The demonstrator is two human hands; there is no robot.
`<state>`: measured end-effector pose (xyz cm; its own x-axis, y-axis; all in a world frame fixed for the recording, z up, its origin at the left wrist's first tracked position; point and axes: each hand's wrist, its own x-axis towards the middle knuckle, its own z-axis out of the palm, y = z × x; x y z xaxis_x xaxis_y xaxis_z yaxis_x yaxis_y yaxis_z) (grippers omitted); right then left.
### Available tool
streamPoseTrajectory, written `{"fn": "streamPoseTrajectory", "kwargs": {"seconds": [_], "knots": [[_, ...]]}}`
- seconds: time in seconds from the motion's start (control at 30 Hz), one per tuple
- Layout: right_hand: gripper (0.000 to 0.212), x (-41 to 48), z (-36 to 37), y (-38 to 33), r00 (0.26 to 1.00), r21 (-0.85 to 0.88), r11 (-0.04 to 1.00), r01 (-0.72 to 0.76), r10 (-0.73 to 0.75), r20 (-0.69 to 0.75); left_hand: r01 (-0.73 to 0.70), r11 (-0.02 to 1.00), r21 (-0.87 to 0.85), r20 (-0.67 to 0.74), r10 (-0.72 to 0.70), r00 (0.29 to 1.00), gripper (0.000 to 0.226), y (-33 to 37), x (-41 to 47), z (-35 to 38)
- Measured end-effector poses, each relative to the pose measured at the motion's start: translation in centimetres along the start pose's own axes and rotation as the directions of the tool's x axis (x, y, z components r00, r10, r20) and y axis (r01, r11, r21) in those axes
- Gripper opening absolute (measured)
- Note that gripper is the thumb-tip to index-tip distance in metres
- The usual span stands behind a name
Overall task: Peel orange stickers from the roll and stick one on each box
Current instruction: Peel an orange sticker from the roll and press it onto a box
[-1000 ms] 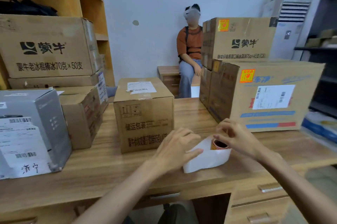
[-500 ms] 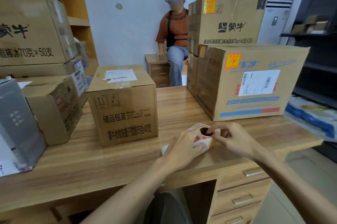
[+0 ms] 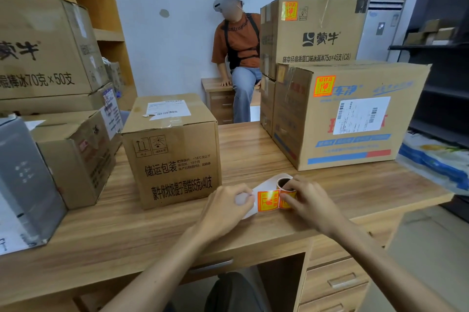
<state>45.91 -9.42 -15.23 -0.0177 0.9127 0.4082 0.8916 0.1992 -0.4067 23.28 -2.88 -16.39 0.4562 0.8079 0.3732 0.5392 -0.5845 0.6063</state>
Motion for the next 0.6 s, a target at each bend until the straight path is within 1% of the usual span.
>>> {"fn": "streamPoseTrajectory", "kwargs": {"seconds": [0.17,0.3,0.37,0.43,0.5,0.6], "knots": [[0.013,0.2,0.7,-0.1,0.999,-0.023,0.999,-0.031,0.030,-0.045,-0.001,0.995,-0.095,-0.039,-0.003,0.999,0.020,-0.8,-0.4,0.8],[0.023,-0.6,1.4,-1.2,0.981,-0.179,0.984,-0.016,-0.019,-0.193,-0.071,0.986,-0.152,-0.029,0.068,0.997,0.014,-1.0,-0.4,0.8],[0.023,-1.4,1.7,-2.2,0.966,-0.174,0.985,0.018,-0.061,-0.249,-0.085,0.980,-0.180,-0.033,0.080,0.996,0.011,-1.2,-0.4,0.9],[0.022,-2.2,2.5,-3.0,0.963,-0.172,0.982,0.075,-0.116,-0.244,-0.082,0.974,-0.211,-0.010,0.081,0.997,0.012,-1.4,-0.3,1.0],[0.026,-2.5,3.6,-3.4,0.967,-0.197,0.976,0.095,-0.137,-0.216,-0.076,0.971,-0.228,0.035,0.086,0.996,0.015,-1.4,-0.4,1.0],[0.037,-2.4,4.7,-3.5,0.974,-0.185,0.982,0.046,-0.086,-0.210,-0.074,0.972,-0.224,0.077,0.093,0.993,0.019,-1.5,-0.3,0.9]]}}
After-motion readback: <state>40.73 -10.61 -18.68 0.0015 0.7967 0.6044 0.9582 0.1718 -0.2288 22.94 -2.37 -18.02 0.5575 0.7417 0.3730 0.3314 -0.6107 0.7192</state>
